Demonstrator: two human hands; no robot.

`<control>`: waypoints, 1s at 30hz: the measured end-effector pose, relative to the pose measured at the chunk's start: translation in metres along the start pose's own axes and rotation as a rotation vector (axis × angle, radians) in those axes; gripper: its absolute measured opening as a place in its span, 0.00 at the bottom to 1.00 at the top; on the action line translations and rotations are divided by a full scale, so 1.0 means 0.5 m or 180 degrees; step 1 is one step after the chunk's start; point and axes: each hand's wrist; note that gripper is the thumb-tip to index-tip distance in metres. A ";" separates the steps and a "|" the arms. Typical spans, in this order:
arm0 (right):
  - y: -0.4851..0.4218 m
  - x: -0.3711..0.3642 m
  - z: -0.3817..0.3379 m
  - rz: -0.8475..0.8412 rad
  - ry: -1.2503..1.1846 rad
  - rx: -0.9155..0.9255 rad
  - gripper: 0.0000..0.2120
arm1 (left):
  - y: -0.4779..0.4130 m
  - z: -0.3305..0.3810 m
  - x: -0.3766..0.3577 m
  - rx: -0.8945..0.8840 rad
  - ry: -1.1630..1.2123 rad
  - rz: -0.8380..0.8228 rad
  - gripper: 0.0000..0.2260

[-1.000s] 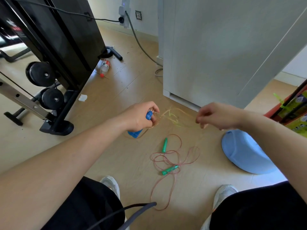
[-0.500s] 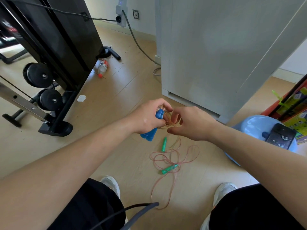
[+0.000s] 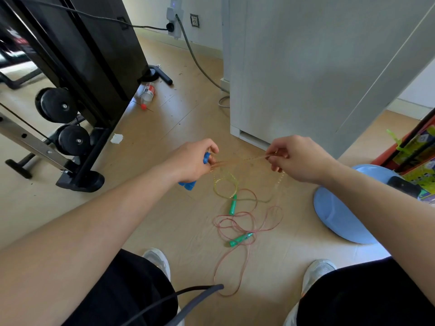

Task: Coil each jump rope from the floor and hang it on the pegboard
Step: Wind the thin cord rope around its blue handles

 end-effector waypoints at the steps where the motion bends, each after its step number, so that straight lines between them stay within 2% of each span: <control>1: 0.000 -0.002 0.006 -0.0071 0.0150 -0.0086 0.06 | -0.001 -0.001 0.001 0.0031 0.0058 0.0003 0.17; 5: 0.001 -0.007 0.007 -0.0862 0.0476 -0.0351 0.04 | 0.001 0.012 -0.004 -0.0013 0.0612 -0.0137 0.17; 9: 0.014 -0.019 -0.029 -0.1531 -0.0413 -0.0340 0.07 | 0.014 0.045 -0.014 -0.0242 0.0842 -0.0189 0.15; 11: 0.019 -0.035 -0.049 -0.1502 -0.0672 -0.0258 0.14 | 0.019 0.057 -0.025 -0.0390 0.0767 -0.0174 0.14; 14: 0.020 -0.052 -0.064 -0.1074 -0.0489 -0.0067 0.23 | 0.019 0.060 -0.030 -0.0498 0.0677 -0.0182 0.13; 17: 0.007 -0.036 -0.050 -0.0535 0.0004 0.0185 0.19 | 0.007 0.036 -0.024 -0.0310 0.0679 -0.0216 0.13; 19: 0.001 -0.009 -0.033 -0.0385 0.0049 0.0067 0.17 | -0.005 0.013 -0.016 -0.0153 0.0535 -0.0096 0.13; 21: 0.000 0.009 -0.013 -0.0592 0.0216 -0.0163 0.16 | -0.013 -0.001 -0.009 -0.0043 0.0523 0.0009 0.14; 23: 0.005 0.013 -0.003 -0.0995 0.0928 -0.0288 0.14 | -0.012 0.004 -0.003 -0.0073 0.0605 -0.0010 0.15; 25: 0.012 0.003 -0.005 -0.1019 0.1553 -0.0188 0.22 | -0.003 0.024 -0.005 -0.0217 0.0746 -0.0112 0.16; 26: 0.014 -0.002 -0.014 -0.0836 0.1440 -0.0086 0.29 | 0.004 0.038 -0.007 -0.0298 0.0829 -0.0170 0.16; 28: 0.019 -0.011 -0.042 -0.0579 0.0656 0.0182 0.37 | 0.016 0.064 -0.016 -0.0455 0.0952 -0.0293 0.17; 30: 0.019 -0.022 -0.060 -0.0752 -0.0021 0.0308 0.39 | 0.021 0.081 -0.023 -0.0527 0.1102 -0.0412 0.18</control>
Point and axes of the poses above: each hand's wrist, its own y-axis away from the middle knuckle, its own x-axis out of the back of the hand, z = x × y, and after that the axes turned 10 degrees about z, right-handed
